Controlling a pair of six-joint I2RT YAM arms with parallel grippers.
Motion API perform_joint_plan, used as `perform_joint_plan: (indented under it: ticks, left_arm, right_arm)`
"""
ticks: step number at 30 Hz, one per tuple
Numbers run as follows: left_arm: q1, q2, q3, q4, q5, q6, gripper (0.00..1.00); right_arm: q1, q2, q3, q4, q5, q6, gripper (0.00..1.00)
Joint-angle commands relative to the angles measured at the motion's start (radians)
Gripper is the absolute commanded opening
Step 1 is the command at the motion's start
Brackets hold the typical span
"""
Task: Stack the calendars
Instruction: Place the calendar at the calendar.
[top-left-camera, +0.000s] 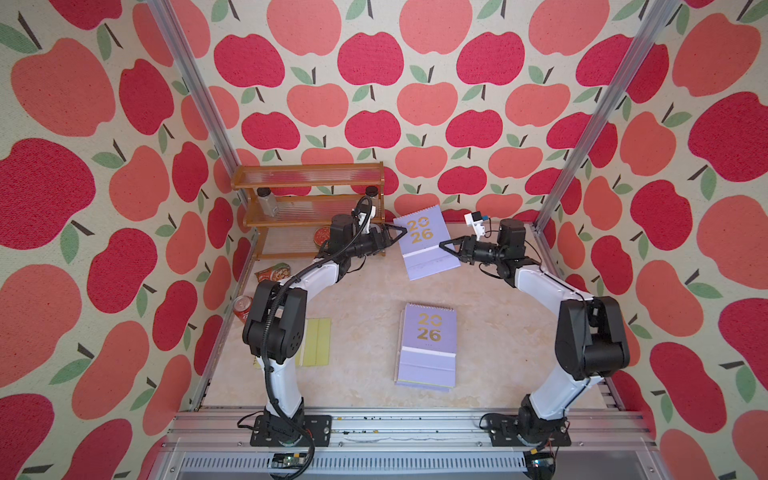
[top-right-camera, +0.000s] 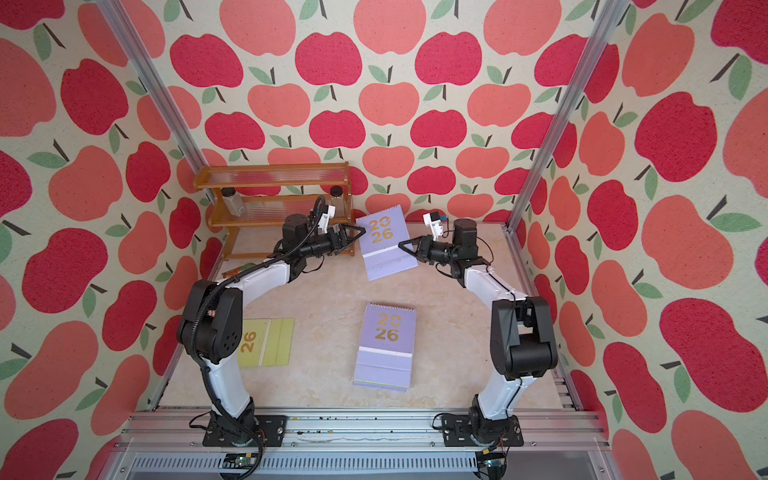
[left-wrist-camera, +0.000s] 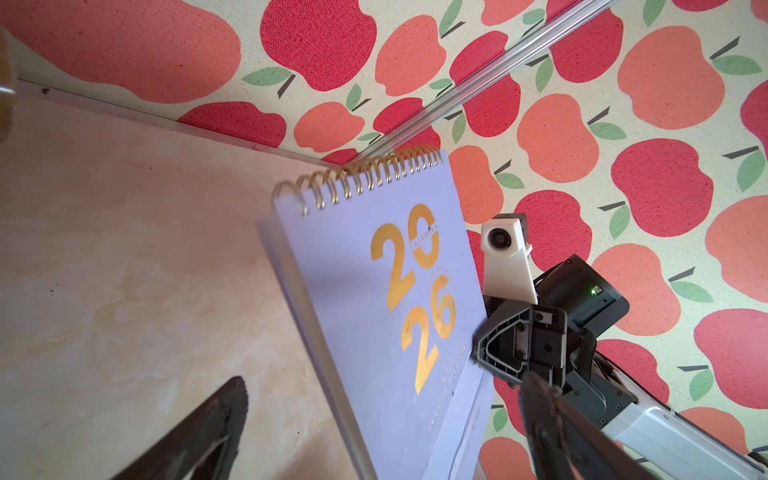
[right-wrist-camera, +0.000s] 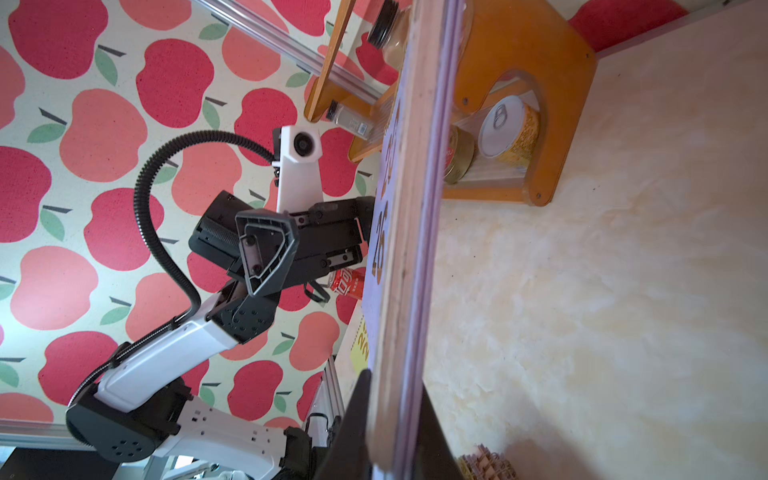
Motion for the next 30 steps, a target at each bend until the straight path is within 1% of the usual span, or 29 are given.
perform_joint_plan:
  ticks: [1,7,9,11,13,15,19,22,24,25,26,27,29,30]
  left_arm:
    - [0.007,-0.022,-0.023,0.064,0.034,-0.02,1.0]
    - [0.008,-0.023,-0.051,0.107,0.036,-0.042,1.0]
    - [0.008,-0.021,-0.057,0.137,0.042,-0.061,0.96]
    - [0.008,-0.02,-0.067,0.172,0.04,-0.083,0.89]
    - [0.008,-0.022,-0.08,0.211,0.041,-0.108,0.78]
    - [0.006,-0.022,-0.092,0.241,0.039,-0.129,0.72]
    - [0.002,-0.025,-0.116,0.293,0.035,-0.159,0.47]
    - [0.002,-0.029,-0.12,0.3,0.037,-0.164,0.21]
    - [0.002,-0.033,-0.119,0.297,0.041,-0.162,0.05]
    - [0.003,-0.035,-0.118,0.295,0.047,-0.158,0.0]
    - [0.003,-0.038,-0.116,0.292,0.052,-0.156,0.0]
    - [0.005,-0.04,-0.113,0.291,0.061,-0.152,0.0]
    - [0.008,-0.04,-0.103,0.288,0.089,-0.145,0.0]
    - [0.012,-0.042,-0.094,0.284,0.11,-0.14,0.0]
  right_arm:
    - [0.009,-0.067,-0.037,0.017,-0.051,0.005,0.0]
    - [0.02,-0.12,-0.092,0.043,-0.05,0.033,0.0]
    - [0.026,-0.126,-0.1,0.038,-0.049,0.031,0.0]
    - [0.031,-0.124,-0.108,0.039,-0.044,0.029,0.0]
    - [0.032,-0.124,-0.117,0.049,-0.037,0.031,0.0]
    - [0.033,-0.123,-0.123,0.053,-0.029,0.03,0.0]
    - [0.044,-0.108,-0.136,0.071,-0.022,0.035,0.0]
    - [0.049,-0.097,-0.143,0.079,-0.016,0.034,0.0]
    - [0.049,-0.091,-0.145,0.078,-0.014,0.029,0.0]
    - [0.049,-0.09,-0.143,0.072,-0.017,0.022,0.0]
    - [0.049,-0.088,-0.137,0.057,-0.018,0.008,0.02]
    - [0.049,-0.084,-0.126,0.024,-0.026,-0.018,0.07]
    - [0.049,-0.079,-0.099,-0.06,-0.042,-0.079,0.2]
    - [0.044,-0.081,-0.085,-0.103,-0.049,-0.112,0.29]
